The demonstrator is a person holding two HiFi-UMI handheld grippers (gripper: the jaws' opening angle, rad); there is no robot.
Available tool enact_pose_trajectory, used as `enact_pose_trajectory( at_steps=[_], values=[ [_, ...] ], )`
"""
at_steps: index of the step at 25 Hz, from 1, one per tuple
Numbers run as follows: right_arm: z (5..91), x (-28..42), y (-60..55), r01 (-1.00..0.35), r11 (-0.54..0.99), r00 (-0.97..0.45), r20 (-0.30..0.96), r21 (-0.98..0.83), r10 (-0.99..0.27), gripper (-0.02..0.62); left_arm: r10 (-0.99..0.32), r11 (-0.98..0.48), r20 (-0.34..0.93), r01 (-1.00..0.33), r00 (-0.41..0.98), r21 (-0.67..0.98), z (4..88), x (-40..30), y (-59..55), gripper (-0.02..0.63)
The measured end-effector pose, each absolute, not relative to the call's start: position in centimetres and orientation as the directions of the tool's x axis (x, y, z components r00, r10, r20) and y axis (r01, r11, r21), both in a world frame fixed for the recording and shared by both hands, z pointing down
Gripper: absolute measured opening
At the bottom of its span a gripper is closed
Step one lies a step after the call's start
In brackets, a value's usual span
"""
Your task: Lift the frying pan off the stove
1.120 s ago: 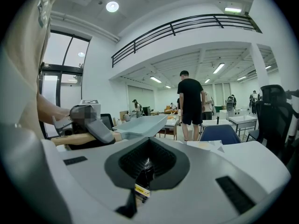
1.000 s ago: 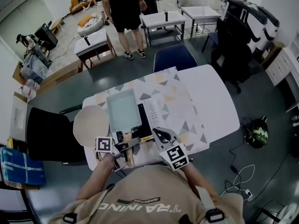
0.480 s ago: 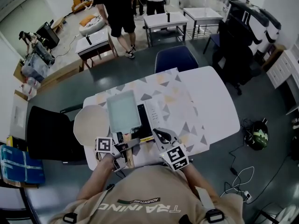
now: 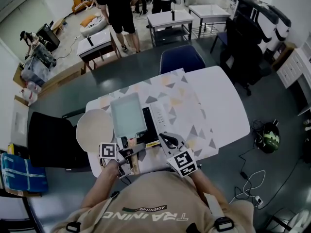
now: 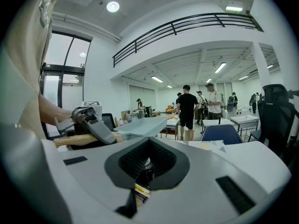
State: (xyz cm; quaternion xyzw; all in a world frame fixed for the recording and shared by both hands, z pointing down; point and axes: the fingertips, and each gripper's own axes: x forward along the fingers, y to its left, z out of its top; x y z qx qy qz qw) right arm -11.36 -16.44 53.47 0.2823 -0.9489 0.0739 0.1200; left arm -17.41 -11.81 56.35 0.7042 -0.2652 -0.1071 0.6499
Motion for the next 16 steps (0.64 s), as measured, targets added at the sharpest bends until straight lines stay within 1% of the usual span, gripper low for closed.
enact_pose_trajectory(
  at_steps=[4, 11, 16],
  values=[
    [53.95, -11.55, -16.35, -0.543, 0.836, -0.818, 0.275, -0.079, -0.506, -0.005, -0.521, -0.027, 0.2, -0.25, 0.83, 0.968, 56.58, -17.73, -12.08, 0.101],
    [54.45, -11.6, -15.97, -0.527, 0.847, -0.825, 0.286, -0.074, -0.488, -0.003, -0.53, -0.014, 0.187, -0.229, 0.827, 0.973, 56.37, -17.65, -11.93, 0.101],
    [54.48, -11.35, -15.99, -0.527, 0.845, -0.824, 0.298, -0.091, -0.482, -0.005, -0.528, -0.001, 0.21, -0.247, 0.823, 0.969, 56.71, -17.75, -11.82, 0.101]
  ],
)
